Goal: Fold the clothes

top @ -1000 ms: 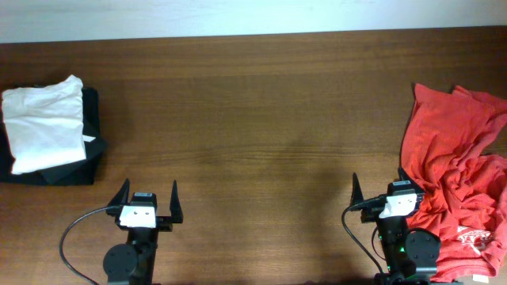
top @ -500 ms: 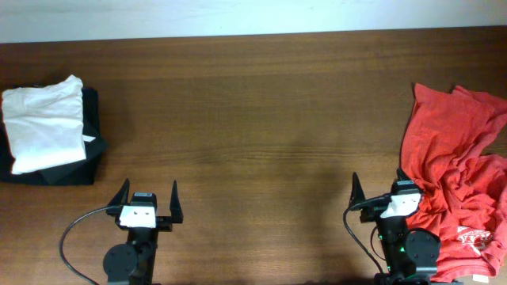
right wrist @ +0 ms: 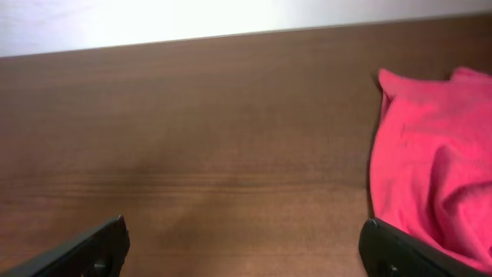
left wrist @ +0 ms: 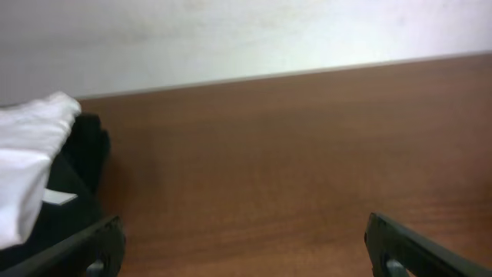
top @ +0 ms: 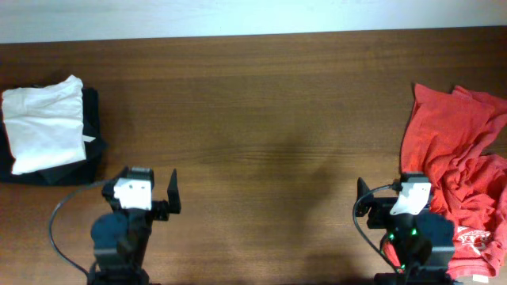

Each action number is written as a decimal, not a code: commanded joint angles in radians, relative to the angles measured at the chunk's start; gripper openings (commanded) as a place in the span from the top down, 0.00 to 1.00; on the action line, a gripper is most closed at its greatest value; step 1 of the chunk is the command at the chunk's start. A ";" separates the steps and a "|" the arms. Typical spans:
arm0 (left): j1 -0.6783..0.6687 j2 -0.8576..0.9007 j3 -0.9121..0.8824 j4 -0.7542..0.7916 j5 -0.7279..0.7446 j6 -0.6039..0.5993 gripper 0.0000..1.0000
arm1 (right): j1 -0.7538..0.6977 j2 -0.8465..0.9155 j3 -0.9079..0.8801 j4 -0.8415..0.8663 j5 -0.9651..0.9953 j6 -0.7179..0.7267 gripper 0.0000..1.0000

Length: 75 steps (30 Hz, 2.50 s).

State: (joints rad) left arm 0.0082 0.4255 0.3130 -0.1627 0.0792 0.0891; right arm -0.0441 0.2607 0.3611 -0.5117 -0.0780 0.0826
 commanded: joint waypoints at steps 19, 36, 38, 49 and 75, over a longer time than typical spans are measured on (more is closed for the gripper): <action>-0.004 0.426 0.494 -0.359 0.037 0.002 0.01 | -0.050 0.780 0.475 -0.426 0.311 0.370 0.01; -0.004 0.426 0.494 -0.359 0.037 0.002 0.01 | -0.227 1.309 0.474 -0.147 0.320 0.393 0.46; -0.004 0.426 0.494 -0.359 0.037 0.002 0.01 | -0.227 1.335 0.474 -0.123 0.320 0.394 0.56; -0.004 0.426 0.494 -0.359 0.037 0.002 0.01 | -0.224 1.367 0.504 -0.162 0.176 0.296 0.96; -0.005 0.642 0.494 -0.172 0.390 0.002 0.07 | 0.248 1.234 0.836 -0.142 0.016 0.148 0.01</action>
State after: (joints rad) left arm 0.0074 1.0325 0.7895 -0.3729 0.2867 0.0891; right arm 0.2756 1.5864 1.1831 -0.5911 -0.2039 0.1970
